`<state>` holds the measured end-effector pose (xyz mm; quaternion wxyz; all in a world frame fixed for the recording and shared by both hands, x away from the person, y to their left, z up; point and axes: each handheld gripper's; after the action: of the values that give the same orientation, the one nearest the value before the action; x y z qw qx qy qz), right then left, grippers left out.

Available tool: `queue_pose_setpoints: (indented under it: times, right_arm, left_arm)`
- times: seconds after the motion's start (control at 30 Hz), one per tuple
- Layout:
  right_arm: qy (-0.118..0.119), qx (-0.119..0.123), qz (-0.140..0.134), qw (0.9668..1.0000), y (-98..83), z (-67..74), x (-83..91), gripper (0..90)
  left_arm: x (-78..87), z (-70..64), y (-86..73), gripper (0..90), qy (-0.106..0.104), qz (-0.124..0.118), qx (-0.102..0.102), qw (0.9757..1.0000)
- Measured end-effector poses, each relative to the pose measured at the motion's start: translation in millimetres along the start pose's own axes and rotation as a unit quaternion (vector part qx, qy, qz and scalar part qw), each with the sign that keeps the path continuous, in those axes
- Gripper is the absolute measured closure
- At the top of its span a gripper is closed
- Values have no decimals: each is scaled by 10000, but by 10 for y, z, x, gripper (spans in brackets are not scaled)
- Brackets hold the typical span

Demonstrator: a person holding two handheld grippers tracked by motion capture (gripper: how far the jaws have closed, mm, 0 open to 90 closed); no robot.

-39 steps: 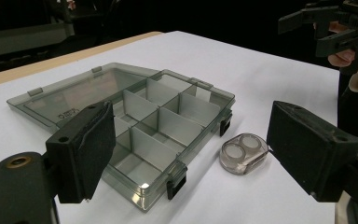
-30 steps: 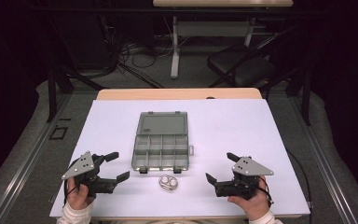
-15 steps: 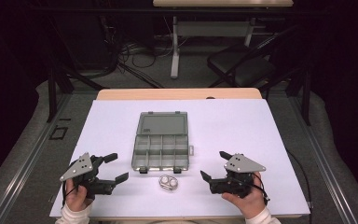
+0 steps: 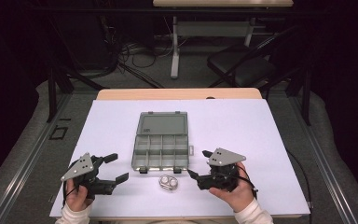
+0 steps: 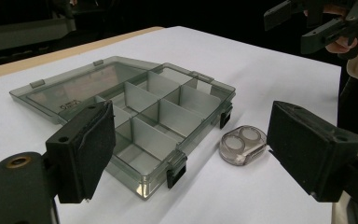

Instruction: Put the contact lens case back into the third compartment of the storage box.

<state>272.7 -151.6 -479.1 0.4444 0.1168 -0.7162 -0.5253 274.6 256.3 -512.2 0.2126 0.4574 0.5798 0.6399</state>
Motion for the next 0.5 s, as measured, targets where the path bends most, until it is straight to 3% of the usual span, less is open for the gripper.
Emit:
queue_pose_setpoints:
  times: [0.07,0.5]
  right_arm:
    - [77,41,68,9999,24,6,-44,246]
    - [270,82,472,9985,91,49,-194,296]
  left_arm:
    - [-1,0,0,160,5,-2,-20,10000]
    - [-14,-11,-11,160,10,64,-12,10000]
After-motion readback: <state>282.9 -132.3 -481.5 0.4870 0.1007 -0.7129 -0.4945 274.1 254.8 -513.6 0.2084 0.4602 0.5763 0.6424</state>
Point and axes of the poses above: each handheld gripper's, and its own axes: x roughly backward along the jaws, y roughly out of its top, z roughly to its left, and after that the axes turned 2 degrees about z, right-handed
